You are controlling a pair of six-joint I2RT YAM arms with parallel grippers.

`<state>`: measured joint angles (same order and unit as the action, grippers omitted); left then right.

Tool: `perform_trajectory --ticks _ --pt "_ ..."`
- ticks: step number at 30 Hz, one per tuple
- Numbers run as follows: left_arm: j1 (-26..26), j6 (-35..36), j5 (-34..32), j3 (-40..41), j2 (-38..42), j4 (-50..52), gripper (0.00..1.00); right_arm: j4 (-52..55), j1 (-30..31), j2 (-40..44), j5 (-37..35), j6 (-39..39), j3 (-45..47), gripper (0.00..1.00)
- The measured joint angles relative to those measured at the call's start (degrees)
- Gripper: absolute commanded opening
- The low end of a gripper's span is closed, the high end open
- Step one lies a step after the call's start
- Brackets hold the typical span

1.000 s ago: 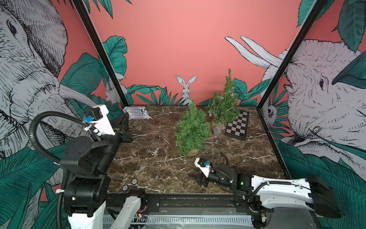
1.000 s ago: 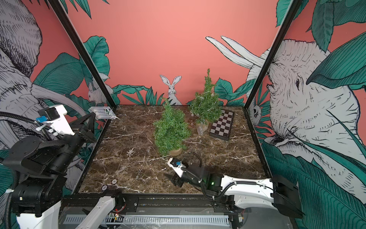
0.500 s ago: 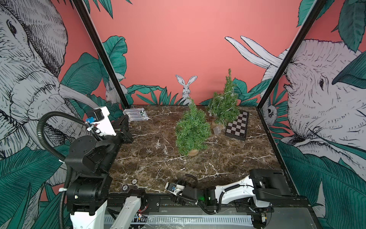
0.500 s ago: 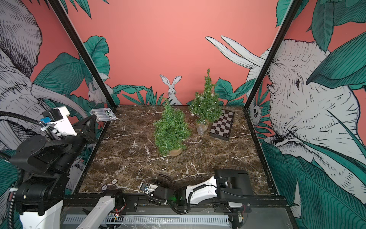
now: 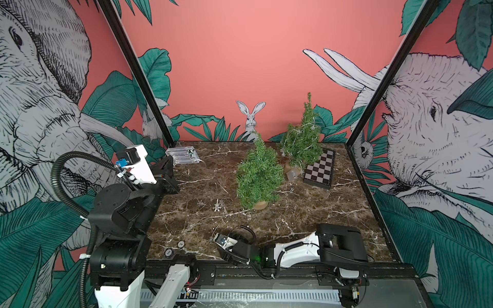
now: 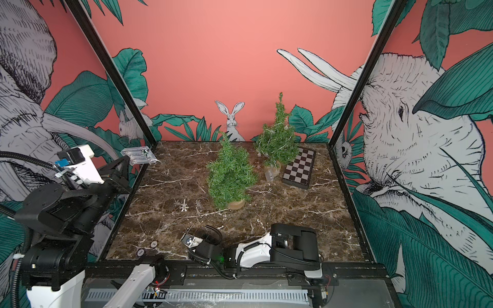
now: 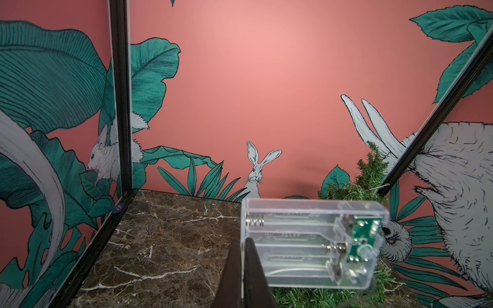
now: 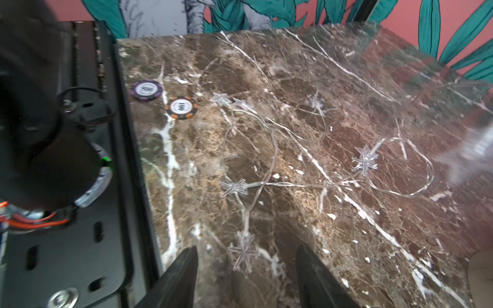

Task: Wrap string light around the christmas tree
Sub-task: Pick up the light string from the center of the board.

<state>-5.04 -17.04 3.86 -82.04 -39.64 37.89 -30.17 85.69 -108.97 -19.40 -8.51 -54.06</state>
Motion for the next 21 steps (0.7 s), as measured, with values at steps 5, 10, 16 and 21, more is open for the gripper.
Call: perform_trajectory --ticks 5,10,16,21 --pt "0.00 0.00 -0.33 0.02 0.04 0.20 0.00 2.60 -0.44 -2.78 1.42 -0.57 -2.08 0.59" --pt "0.00 0.00 -0.72 0.09 0.07 0.70 0.00 4.48 -0.46 -4.48 1.53 -1.27 -3.37 0.57" --pt "0.00 0.00 -0.70 0.13 0.07 1.25 0.00 5.86 -0.50 -6.71 1.44 -1.99 -5.66 0.52" --pt "0.00 0.00 -0.68 0.15 0.07 1.29 0.00 6.45 -0.59 -7.69 1.01 -2.54 -6.23 0.40"
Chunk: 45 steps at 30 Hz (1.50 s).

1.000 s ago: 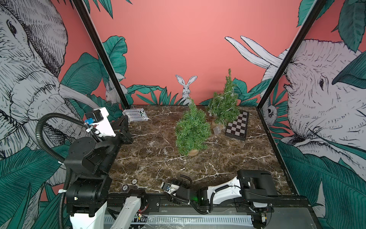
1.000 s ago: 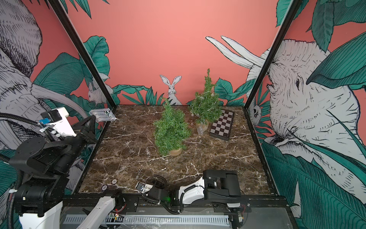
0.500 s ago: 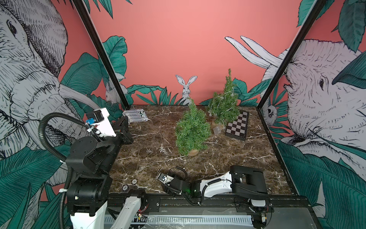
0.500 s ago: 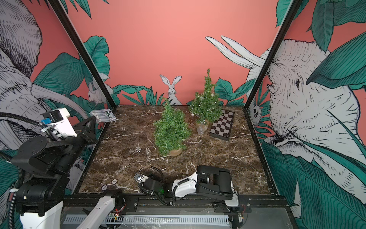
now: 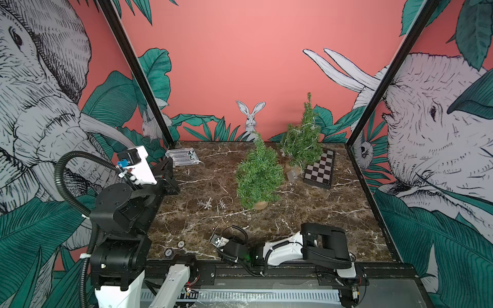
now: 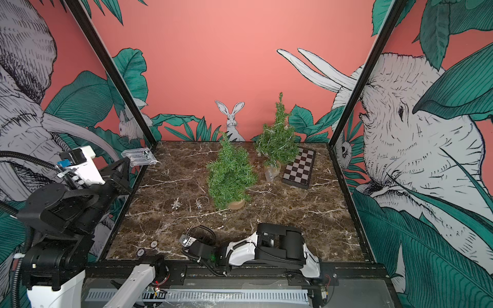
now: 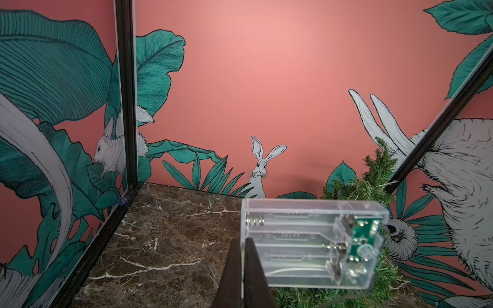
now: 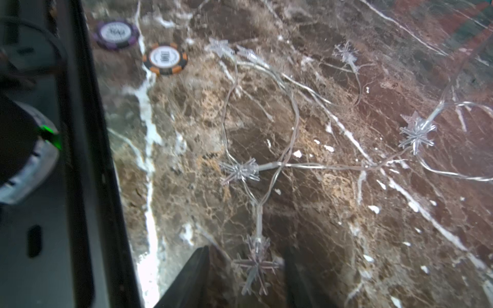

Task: Wrap string light around the christmas tree
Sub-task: Pick up the light string from the center of the board.

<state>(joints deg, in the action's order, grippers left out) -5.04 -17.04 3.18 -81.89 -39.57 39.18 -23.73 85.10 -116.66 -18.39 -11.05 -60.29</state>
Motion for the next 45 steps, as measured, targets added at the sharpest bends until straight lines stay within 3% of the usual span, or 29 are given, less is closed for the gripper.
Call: perform_trajectory --ticks 8,12,17,20,34,41,45 --pt "0.00 -0.87 0.94 0.00 0.00 0.00 0.00 0.37 -0.04 -0.70 -0.50 -0.15 -0.37 0.37" --pt "0.00 -1.09 1.11 0.00 0.00 0.00 0.00 0.52 -0.04 -1.36 -0.70 -0.31 -1.27 0.25" --pt "0.00 -1.16 1.09 0.00 0.00 -0.02 0.00 -0.81 -0.04 -0.72 -2.82 0.61 -1.27 0.00" --pt "0.00 -1.18 1.09 -0.02 0.00 -0.04 0.00 -0.83 -0.20 2.12 -4.83 1.55 -0.07 0.00" --pt "0.00 0.07 -2.10 -2.05 -2.97 -0.57 0.00 6.62 -0.26 34.10 -13.57 8.50 12.61 0.00" --pt "0.00 1.01 -7.65 -6.73 -7.54 -1.95 0.00 17.77 -0.22 50.53 -15.65 12.28 12.70 0.00" --pt "0.00 0.96 -11.98 -8.52 -9.99 -3.08 0.00 25.59 0.04 56.81 -16.79 15.56 8.37 0.00"
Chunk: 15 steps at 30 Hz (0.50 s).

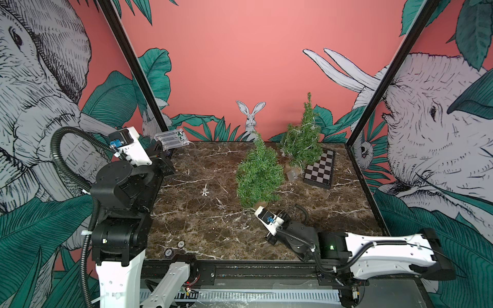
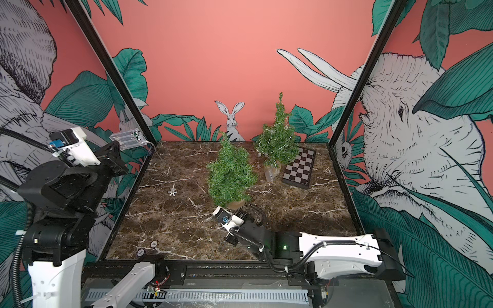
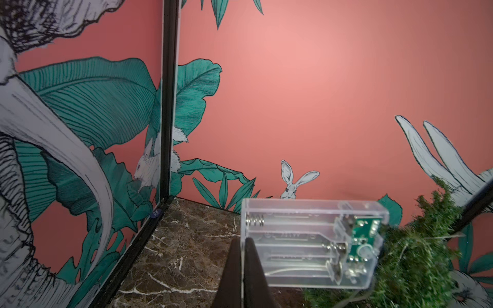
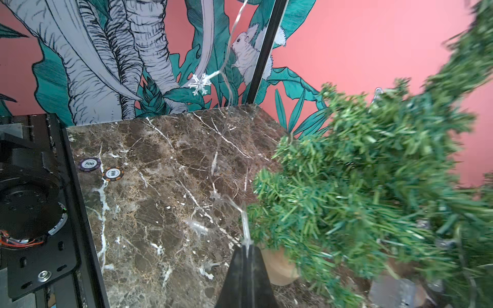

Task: Wrap string light around the christmas tree
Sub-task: Pick up the light string from the center of the board.

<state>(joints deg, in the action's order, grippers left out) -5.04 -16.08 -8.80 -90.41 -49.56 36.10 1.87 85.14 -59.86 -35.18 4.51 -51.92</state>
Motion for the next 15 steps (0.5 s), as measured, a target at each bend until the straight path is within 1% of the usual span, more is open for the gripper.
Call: perform_trajectory --ticks 3,7,10,15 --pt "0.00 -0.28 -3.02 -2.86 -1.81 -1.27 0.00 3.74 0.11 3.39 -0.39 3.34 -5.01 0.00" --pt "0.00 -0.63 -6.80 -5.92 -2.69 -4.35 0.00 4.68 0.22 7.72 0.46 8.37 -10.88 0.00" --pt "0.00 -0.74 -9.66 -6.29 -0.90 -7.67 0.00 2.60 0.20 10.36 2.21 12.26 -12.81 0.00" --pt "0.00 0.55 -15.26 -6.43 3.78 -12.63 0.00 -3.65 0.22 13.70 4.81 18.53 -12.63 0.00"
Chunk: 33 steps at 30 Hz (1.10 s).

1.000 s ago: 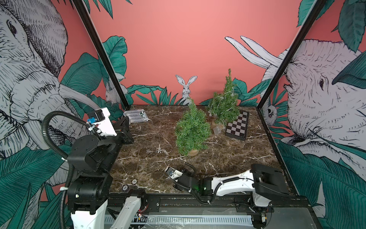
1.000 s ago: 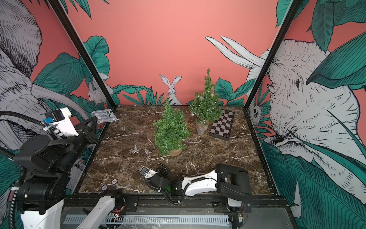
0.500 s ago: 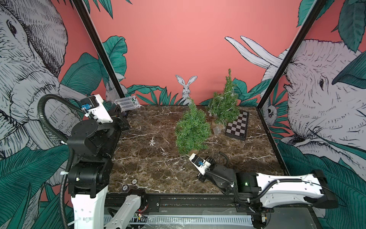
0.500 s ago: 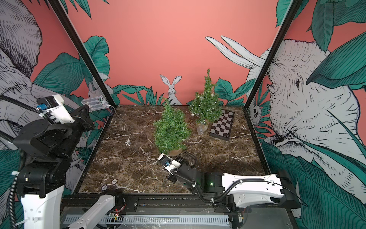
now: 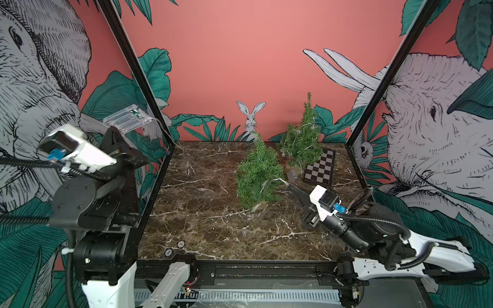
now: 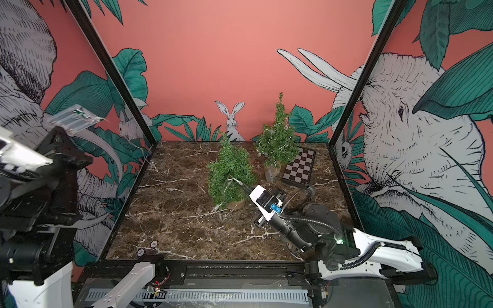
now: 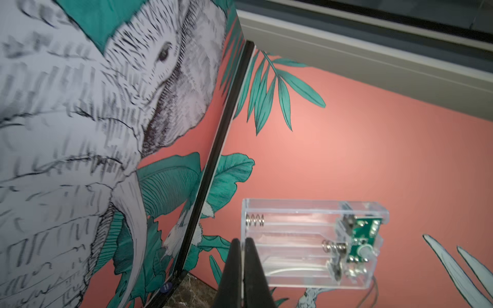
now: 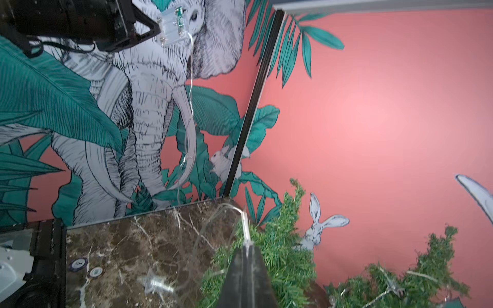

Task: Wrap string light around the christmas tree
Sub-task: Pick up the light string from the center of the board, then wrap the Christmas tree at the center of the board.

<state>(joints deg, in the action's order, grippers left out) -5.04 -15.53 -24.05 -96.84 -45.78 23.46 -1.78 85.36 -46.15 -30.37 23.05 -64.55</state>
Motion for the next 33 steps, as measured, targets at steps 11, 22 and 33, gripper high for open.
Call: perform_trajectory --ticks 11,22,33 --pt "0.00 1.31 -2.62 -5.55 -6.01 -1.55 0.00 -21.18 0.02 -0.74 -2.01 16.63 -0.92 0.00" --pt "0.00 -1.29 3.93 -13.00 -14.73 -0.46 0.00 -38.34 -0.76 -10.12 -5.25 41.51 -11.78 0.00" --pt "0.04 -9.01 24.13 -21.40 -26.05 0.90 0.00 -33.18 -23.98 -14.34 -5.84 35.71 -15.96 0.00"
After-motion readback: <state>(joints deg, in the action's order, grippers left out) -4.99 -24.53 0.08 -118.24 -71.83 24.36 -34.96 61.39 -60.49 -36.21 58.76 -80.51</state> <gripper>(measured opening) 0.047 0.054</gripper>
